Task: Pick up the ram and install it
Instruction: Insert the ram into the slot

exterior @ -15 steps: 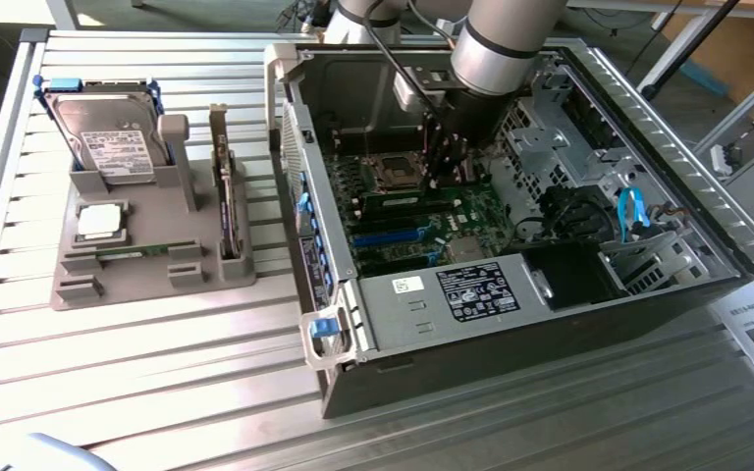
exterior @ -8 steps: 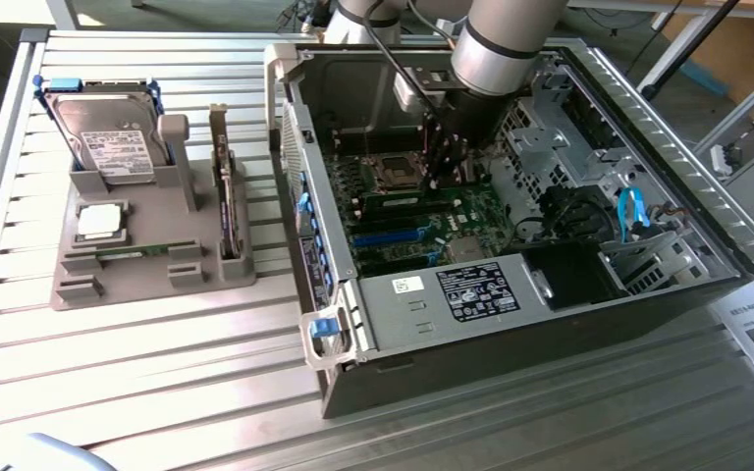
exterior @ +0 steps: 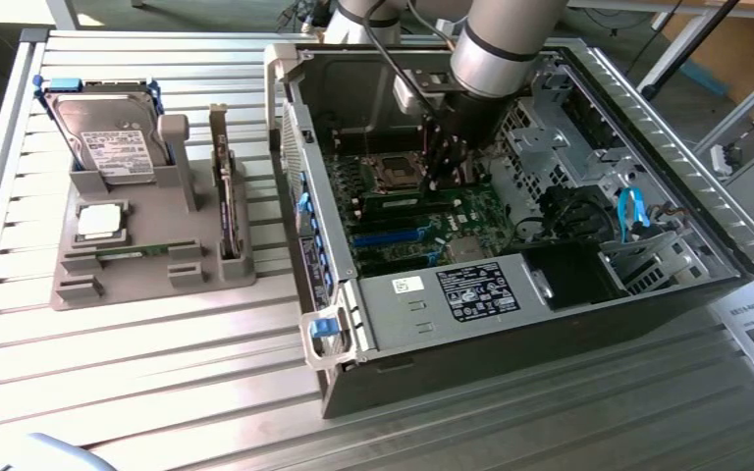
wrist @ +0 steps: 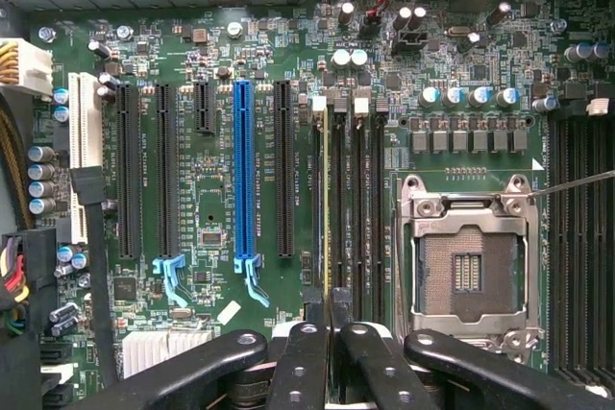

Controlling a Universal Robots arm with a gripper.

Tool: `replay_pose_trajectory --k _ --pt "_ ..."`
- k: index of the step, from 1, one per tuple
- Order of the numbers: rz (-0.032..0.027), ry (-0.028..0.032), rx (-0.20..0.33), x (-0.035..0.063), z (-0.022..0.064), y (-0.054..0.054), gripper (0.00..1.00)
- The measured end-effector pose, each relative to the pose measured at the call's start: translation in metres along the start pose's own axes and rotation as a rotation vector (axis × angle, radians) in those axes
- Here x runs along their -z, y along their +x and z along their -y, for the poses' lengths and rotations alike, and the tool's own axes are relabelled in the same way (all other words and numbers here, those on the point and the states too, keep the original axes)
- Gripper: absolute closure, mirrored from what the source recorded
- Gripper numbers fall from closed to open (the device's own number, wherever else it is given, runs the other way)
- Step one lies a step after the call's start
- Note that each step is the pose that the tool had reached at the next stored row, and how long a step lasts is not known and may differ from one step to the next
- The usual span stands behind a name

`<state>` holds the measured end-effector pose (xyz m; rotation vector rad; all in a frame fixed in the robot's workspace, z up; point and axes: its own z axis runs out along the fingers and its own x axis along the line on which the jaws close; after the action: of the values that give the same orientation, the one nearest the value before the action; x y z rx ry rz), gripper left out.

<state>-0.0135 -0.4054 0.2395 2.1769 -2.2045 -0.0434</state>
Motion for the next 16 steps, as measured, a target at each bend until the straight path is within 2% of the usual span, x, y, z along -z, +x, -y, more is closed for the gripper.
replay_pose_trajectory --k 16 --pt "-0.0001 0.0 0.0 -0.0026 0.0012 0.0 0.88"
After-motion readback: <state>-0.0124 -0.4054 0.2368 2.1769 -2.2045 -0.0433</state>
